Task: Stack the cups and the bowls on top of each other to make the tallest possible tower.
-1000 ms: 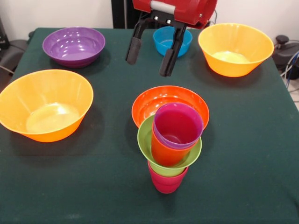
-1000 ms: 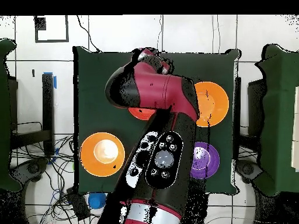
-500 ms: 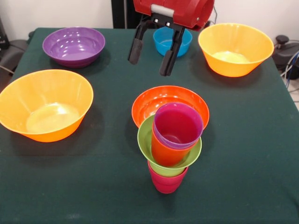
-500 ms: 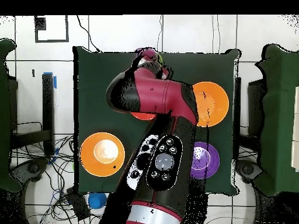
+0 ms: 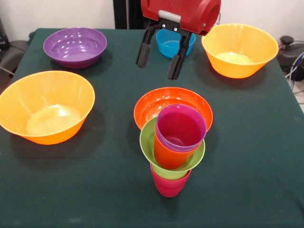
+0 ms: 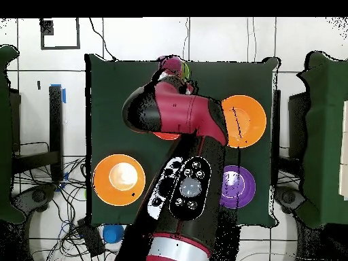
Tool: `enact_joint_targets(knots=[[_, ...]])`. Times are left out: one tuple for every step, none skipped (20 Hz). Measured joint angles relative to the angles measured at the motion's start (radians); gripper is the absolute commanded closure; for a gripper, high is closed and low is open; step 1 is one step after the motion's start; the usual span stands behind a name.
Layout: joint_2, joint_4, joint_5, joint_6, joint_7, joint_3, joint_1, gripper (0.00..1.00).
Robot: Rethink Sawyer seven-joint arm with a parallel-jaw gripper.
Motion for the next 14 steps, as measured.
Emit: enact_joint_targets(knots=[[0.000,0.000,0.000,0.001,0.000,0.001,0.000,0.00],[0.000,0.000,0.000,0.001,0.000,0.004,0.000,0.00],[0.000,0.000,0.000,0.001,0.000,0.005,0.000,0.00],[0.000,0.000,0.000,0.001,0.000,0.006,0.000,0.00],[0.000,0.000,0.000,0.001,0.000,0.007,0.000,0.00],[0.000,0.000,0.000,0.001,0.000,0.009,0.000,0.00],[0.000,0.000,0.000,0.001,0.000,0.010,0.000,0.00],[0.000,0.000,0.000,0.001,0.000,0.011,0.000,0.00],[0.000,0.000,0.000,0.001,0.000,0.012,0.000,0.00],[0.000,0.000,0.000,0.001,0.000,0.012,0.000,0.00],[0.000,0.000,0.000,0.001,0.000,0.013,0.000,0.00],[0.000,0.000,0.000,0.001,0.000,0.013,0.000,0.00],[0.000,0.000,0.000,0.001,0.000,0.013,0.000,0.00],[0.000,0.000,0.000,0.001,0.000,0.013,0.000,0.00]])
